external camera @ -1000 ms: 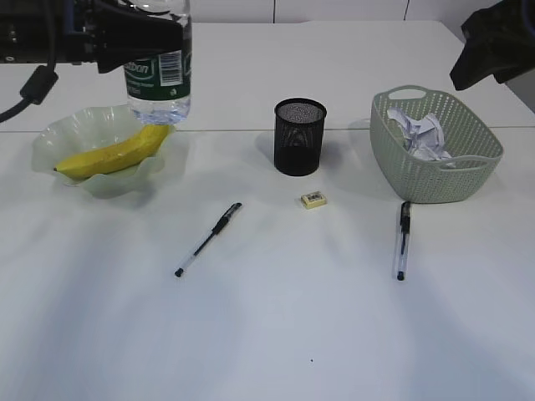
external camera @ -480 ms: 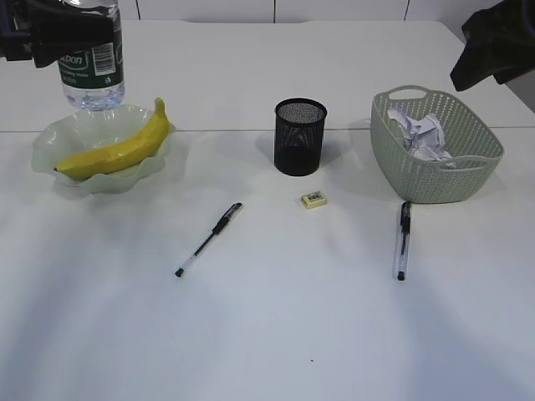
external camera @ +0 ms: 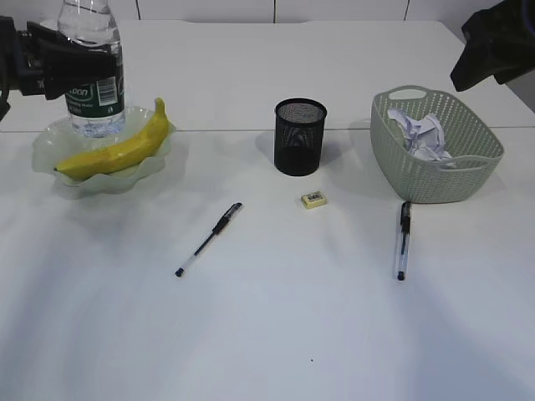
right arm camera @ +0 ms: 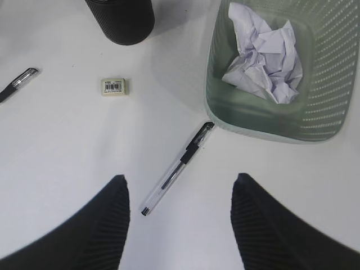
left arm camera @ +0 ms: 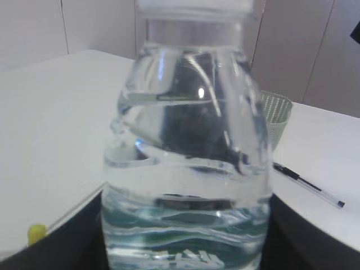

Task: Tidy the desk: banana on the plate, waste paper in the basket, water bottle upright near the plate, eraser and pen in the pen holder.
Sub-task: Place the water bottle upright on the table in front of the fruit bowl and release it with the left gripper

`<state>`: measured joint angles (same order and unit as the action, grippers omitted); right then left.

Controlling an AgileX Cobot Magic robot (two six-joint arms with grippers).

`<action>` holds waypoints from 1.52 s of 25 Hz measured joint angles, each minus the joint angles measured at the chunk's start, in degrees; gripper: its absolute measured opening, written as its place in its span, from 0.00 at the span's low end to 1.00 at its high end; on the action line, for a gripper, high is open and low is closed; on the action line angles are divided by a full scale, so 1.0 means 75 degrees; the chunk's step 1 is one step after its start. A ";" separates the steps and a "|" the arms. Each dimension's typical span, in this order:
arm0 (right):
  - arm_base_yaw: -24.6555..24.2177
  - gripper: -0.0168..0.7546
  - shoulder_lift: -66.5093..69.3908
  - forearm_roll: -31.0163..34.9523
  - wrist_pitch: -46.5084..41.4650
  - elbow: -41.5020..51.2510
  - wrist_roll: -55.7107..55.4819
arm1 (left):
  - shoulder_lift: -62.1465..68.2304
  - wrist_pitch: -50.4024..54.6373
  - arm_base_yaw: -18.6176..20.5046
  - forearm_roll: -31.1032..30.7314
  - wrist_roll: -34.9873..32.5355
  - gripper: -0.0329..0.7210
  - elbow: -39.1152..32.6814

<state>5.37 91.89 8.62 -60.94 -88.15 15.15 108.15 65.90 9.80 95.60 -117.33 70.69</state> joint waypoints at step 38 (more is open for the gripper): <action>0.0000 0.58 0.0450 0.0030 0.0116 0.0000 0.0000 | 0.2116 -0.0336 0.0120 0.0684 -0.2811 0.62 -0.1367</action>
<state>5.37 95.27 8.84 -60.06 -88.15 15.15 124.02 63.38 10.70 100.73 -138.41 60.44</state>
